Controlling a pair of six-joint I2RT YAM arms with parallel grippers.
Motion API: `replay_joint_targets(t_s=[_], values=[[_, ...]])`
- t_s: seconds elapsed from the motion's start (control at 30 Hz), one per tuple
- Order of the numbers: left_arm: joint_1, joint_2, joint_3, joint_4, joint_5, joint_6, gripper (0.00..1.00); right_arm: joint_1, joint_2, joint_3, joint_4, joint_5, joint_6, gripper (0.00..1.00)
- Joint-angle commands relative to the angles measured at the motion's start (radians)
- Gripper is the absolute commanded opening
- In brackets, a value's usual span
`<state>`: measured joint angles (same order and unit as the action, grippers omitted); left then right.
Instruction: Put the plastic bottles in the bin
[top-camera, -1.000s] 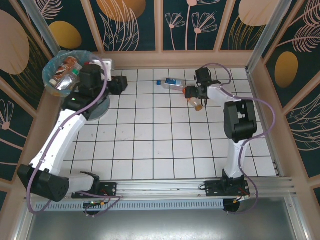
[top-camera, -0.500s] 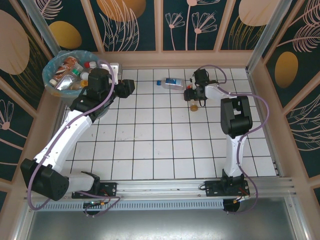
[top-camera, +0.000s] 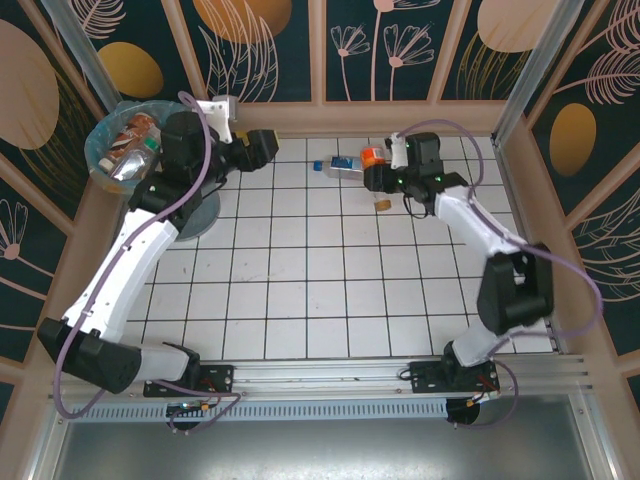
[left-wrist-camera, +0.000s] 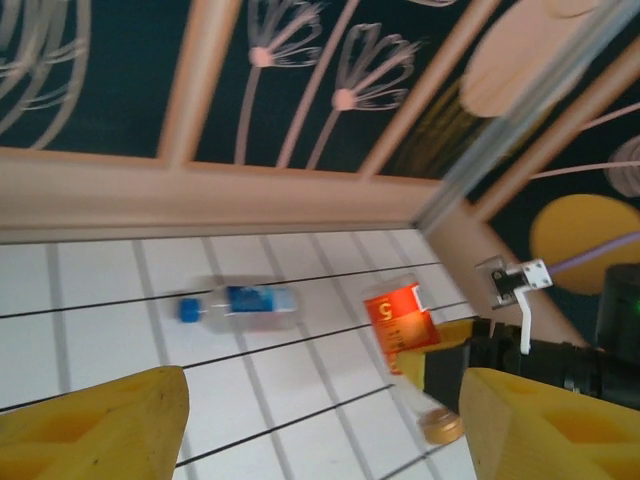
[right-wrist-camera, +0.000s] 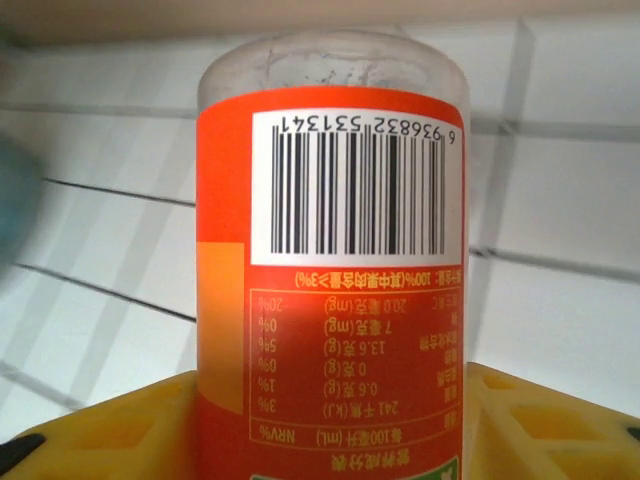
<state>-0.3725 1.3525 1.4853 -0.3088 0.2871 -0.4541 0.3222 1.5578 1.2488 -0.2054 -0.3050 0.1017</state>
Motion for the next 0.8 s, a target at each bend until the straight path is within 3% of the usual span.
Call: replay_joint_targets(t_s=[0.0, 0.13, 0.3, 0.57, 0.77], values=[[-0.004, 0.024, 0.031, 0.072, 0.233, -0.096, 0.74, 0.083, -0.153, -0.118, 0.237, -0.202, 0.046, 0.56], [-0.005, -0.015, -0.032, 0.193, 0.361, -0.109, 0.87, 0.154, -0.286, -0.236, 0.462, -0.288, 0.119, 0.54], [-0.006, -0.05, -0.08, 0.207, 0.463, -0.078, 0.94, 0.181, -0.335, -0.286, 0.648, -0.399, 0.211, 0.53], [-0.063, -0.049, -0.13, 0.259, 0.597, -0.079, 0.94, 0.244, -0.327, -0.252, 0.65, -0.424, 0.187, 0.52], [-0.086, -0.03, -0.139, 0.245, 0.571, -0.058, 0.92, 0.281, -0.333, -0.246, 0.66, -0.452, 0.176, 0.52]])
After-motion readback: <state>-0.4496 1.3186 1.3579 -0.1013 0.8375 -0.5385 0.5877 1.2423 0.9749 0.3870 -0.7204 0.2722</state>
